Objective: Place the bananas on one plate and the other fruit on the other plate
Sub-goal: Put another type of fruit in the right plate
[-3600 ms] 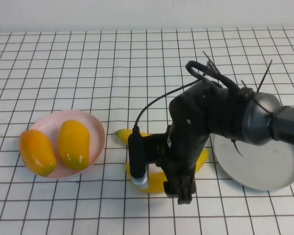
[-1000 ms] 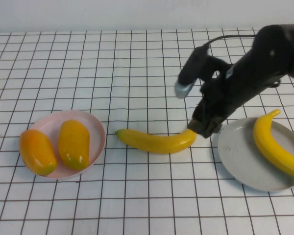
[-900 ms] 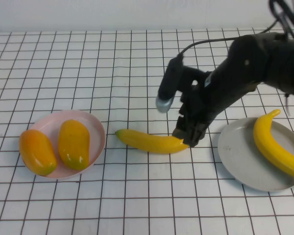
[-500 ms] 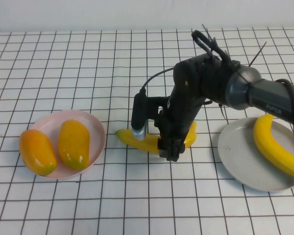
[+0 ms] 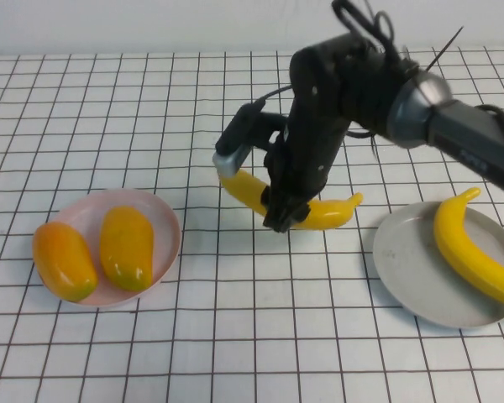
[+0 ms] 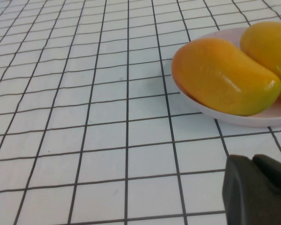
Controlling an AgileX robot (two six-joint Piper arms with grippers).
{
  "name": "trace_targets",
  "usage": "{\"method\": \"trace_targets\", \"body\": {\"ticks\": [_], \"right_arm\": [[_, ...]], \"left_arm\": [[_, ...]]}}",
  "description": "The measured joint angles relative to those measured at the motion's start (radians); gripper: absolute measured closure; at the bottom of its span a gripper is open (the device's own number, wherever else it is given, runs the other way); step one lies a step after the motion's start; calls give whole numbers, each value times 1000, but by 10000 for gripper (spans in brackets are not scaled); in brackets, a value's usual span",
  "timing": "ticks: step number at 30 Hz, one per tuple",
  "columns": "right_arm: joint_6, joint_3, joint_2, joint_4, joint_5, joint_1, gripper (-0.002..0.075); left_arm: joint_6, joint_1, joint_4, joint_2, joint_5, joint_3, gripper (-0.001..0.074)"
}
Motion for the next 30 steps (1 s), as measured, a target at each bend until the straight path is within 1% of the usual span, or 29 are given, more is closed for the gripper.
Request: {"method": "trace_targets", "body": {"ticks": [3,5,8,10,13,17,21,27,29,30], "right_arm": [[142,25,-71,24,12,-35,410],[207,92,-141,40,14,-73,410],[276,253,-253,42,14,-126,410],[321,397,-335,41,-22,-151,410],[390,587,-436,20,-113,-166,410],[475,755,-505,-33,-198,-172,410],[523,814,-507,-86,-224,-175,410],[541,820,-494,-109,-255,-175,407],[541,820,-489,-113,-259,-175,373],[541,820,-488,-118,-259,-175,340]], "left_arm": [[0,0,0,0,0,0,738],[0,0,0,0,0,0,738],[0,0,0,0,0,0,738],[0,0,0,0,0,0,738],[0,0,0,0,0,0,738],[0,0,0,0,0,0,738],[0,0,0,0,0,0,738],[0,0,0,0,0,0,738],[0,0,0,0,0,0,738],[0,0,0,0,0,0,738]]}}
